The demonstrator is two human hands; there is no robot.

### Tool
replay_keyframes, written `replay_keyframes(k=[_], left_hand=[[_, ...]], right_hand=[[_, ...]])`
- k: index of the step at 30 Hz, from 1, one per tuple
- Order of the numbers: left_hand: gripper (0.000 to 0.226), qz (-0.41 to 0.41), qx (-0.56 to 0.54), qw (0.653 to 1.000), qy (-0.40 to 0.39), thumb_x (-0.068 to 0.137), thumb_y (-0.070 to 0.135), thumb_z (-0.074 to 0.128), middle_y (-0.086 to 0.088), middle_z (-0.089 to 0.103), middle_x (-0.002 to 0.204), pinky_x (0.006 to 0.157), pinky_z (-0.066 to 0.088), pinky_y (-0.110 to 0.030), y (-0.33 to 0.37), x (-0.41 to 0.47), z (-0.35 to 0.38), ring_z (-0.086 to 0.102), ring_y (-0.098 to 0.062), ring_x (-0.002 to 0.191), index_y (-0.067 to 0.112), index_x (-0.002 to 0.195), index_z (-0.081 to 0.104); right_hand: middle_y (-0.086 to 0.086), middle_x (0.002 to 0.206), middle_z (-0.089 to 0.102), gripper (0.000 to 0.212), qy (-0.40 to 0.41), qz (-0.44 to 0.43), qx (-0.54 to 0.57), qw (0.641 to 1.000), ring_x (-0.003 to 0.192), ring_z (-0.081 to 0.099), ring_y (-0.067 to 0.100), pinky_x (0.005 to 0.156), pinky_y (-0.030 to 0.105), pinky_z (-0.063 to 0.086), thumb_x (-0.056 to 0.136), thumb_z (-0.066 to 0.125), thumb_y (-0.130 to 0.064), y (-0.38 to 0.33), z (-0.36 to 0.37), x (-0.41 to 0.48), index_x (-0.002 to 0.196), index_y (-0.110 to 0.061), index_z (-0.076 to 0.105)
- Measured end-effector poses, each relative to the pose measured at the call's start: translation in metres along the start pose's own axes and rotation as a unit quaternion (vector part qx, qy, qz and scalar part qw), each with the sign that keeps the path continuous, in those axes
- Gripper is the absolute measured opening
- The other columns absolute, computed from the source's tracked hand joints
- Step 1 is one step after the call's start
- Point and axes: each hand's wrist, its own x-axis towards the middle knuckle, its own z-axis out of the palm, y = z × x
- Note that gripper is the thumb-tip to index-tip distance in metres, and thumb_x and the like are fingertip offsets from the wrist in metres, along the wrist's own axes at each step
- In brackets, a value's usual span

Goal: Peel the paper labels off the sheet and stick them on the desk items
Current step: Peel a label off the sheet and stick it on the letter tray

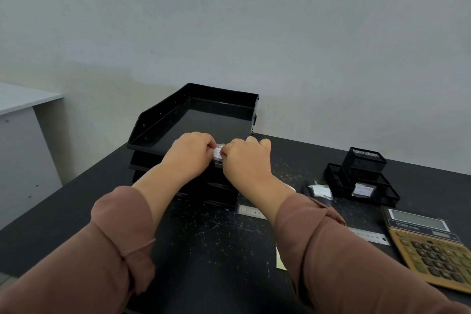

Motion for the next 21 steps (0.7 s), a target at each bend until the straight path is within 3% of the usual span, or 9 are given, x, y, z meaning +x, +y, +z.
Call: replay_keyframes(k=[5, 8, 12, 14, 17, 21], left_hand=[[0.021, -0.005, 0.041, 0.998, -0.046, 0.085, 0.015, 0.048, -0.004, 0.062, 0.1, 0.073, 0.044, -0.032, 0.002, 0.004, 0.0, 0.057, -0.023, 0.092, 0.021, 0.095, 0.066], [0.013, -0.021, 0.027, 0.996, -0.085, 0.085, 0.021, 0.053, -0.001, 0.056, 0.097, 0.08, 0.046, -0.035, -0.001, 0.008, -0.007, 0.056, -0.02, 0.089, 0.028, 0.087, 0.064], [0.009, -0.021, 0.011, 0.995, -0.099, 0.083, 0.027, 0.06, 0.005, 0.047, 0.086, 0.065, 0.04, -0.03, -0.003, 0.011, -0.012, 0.054, -0.015, 0.076, 0.034, 0.088, 0.059], [0.01, -0.017, 0.005, 0.994, -0.105, 0.082, 0.029, 0.062, 0.004, 0.046, 0.084, 0.061, 0.039, -0.03, -0.004, 0.012, -0.012, 0.054, -0.016, 0.073, 0.035, 0.088, 0.058], [0.011, -0.023, 0.019, 0.991, -0.134, 0.082, 0.033, 0.063, 0.004, 0.046, 0.087, 0.078, 0.046, -0.035, -0.005, 0.016, -0.013, 0.054, -0.021, 0.09, 0.035, 0.093, 0.063], [0.008, -0.032, 0.017, 0.985, -0.17, 0.081, 0.044, 0.063, 0.007, 0.044, 0.088, 0.094, 0.045, -0.043, -0.006, 0.018, -0.018, 0.049, -0.024, 0.106, 0.046, 0.088, 0.062]], right_hand=[[-0.001, 0.078, 0.037, 0.023, -0.019, -0.018, -0.013, 1.0, 0.075, 0.03, 0.023, 0.068, 0.038, 0.015, 0.078, 0.049, -0.011, 0.001, -0.001, 0.002, 0.084, -0.023, 0.067], [0.0, 0.081, 0.034, 0.02, -0.027, -0.003, -0.017, 0.999, 0.077, 0.029, 0.023, 0.071, 0.039, 0.016, 0.08, 0.05, -0.015, 0.003, -0.002, 0.005, 0.081, -0.023, 0.069], [0.0, 0.085, 0.038, 0.02, -0.029, 0.001, -0.013, 0.999, 0.084, 0.032, 0.025, 0.073, 0.04, 0.018, 0.083, 0.05, -0.021, 0.003, -0.005, 0.014, 0.084, -0.023, 0.069], [0.002, 0.102, 0.048, 0.022, -0.035, -0.02, -0.001, 0.999, 0.1, 0.036, 0.028, 0.082, 0.044, 0.02, 0.088, 0.05, -0.032, 0.001, -0.003, 0.016, 0.091, -0.026, 0.07], [0.004, 0.131, 0.047, 0.032, -0.064, -0.041, -0.014, 0.997, 0.125, 0.028, 0.032, 0.1, 0.055, 0.014, 0.091, 0.042, -0.045, -0.001, 0.003, 0.017, 0.098, -0.028, 0.069], [0.004, 0.145, 0.035, 0.035, -0.086, -0.017, -0.016, 0.996, 0.138, 0.008, 0.035, 0.103, 0.06, 0.004, 0.09, 0.039, -0.053, 0.008, 0.007, 0.017, 0.095, -0.037, 0.069]])
